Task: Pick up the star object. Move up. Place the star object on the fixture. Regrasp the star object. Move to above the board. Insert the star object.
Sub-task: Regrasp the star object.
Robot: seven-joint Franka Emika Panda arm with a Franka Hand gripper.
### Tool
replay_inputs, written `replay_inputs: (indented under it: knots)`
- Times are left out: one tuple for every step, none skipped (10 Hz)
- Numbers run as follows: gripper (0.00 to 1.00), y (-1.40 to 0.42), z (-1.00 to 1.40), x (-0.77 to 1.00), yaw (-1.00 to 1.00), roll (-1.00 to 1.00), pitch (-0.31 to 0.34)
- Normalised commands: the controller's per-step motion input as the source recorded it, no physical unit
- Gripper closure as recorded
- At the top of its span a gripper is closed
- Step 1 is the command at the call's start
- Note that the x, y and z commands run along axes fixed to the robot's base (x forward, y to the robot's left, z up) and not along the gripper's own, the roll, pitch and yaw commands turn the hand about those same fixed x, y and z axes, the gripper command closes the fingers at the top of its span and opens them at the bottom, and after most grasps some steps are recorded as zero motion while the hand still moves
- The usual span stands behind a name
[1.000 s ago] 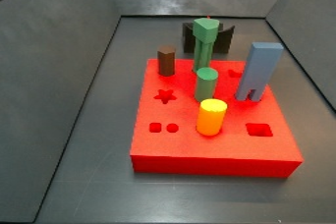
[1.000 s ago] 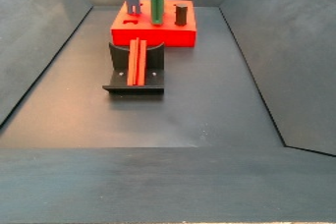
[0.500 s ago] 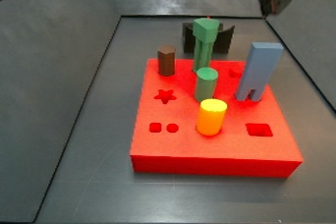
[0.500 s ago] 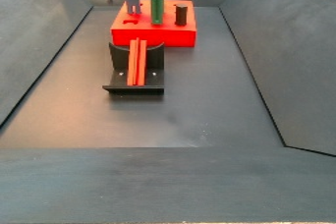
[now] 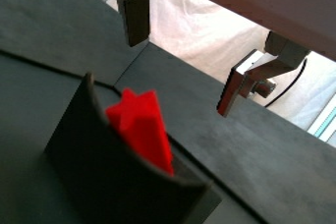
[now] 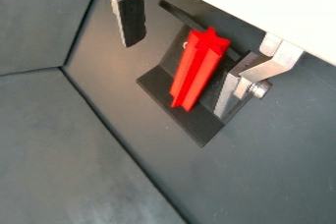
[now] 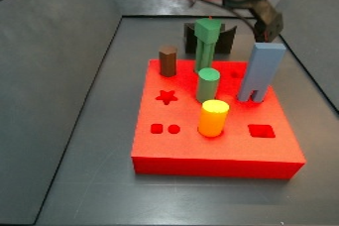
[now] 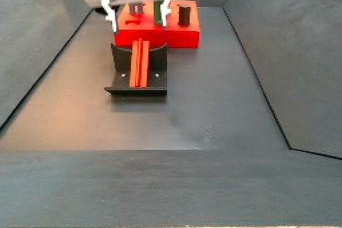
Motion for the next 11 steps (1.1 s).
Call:
replay_inputs:
  knots:
    - [0.0, 0.03, -0.99, 0.12, 0.03, 0.07, -0.103]
    - [0.0, 0.03, -0.88, 0.11, 0.01, 0.07, -0.101]
    - [0.0, 0.01, -0.68, 0.09, -0.01, 0.07, -0.084]
    - [0.0, 0.01, -0.53, 0.08, -0.02, 0.07, -0.07]
    - [0.0, 0.0, -0.39, 0.07, -0.04, 0.07, -0.051]
    - [0.0, 0.0, -0.38, 0.05, -0.05, 0.08, -0.04]
    - [0.0, 0.01, -0.38, 0.05, -0.05, 0.08, -0.036]
    - [0.0, 0.01, -0.38, 0.05, -0.05, 0.08, -0.032]
    - [0.0, 0.01, -0.38, 0.04, -0.05, 0.08, -0.028]
    - [0.0, 0.01, -0.38, 0.04, -0.05, 0.08, -0.026]
    - [0.0, 0.01, -0.38, 0.04, -0.05, 0.08, -0.025]
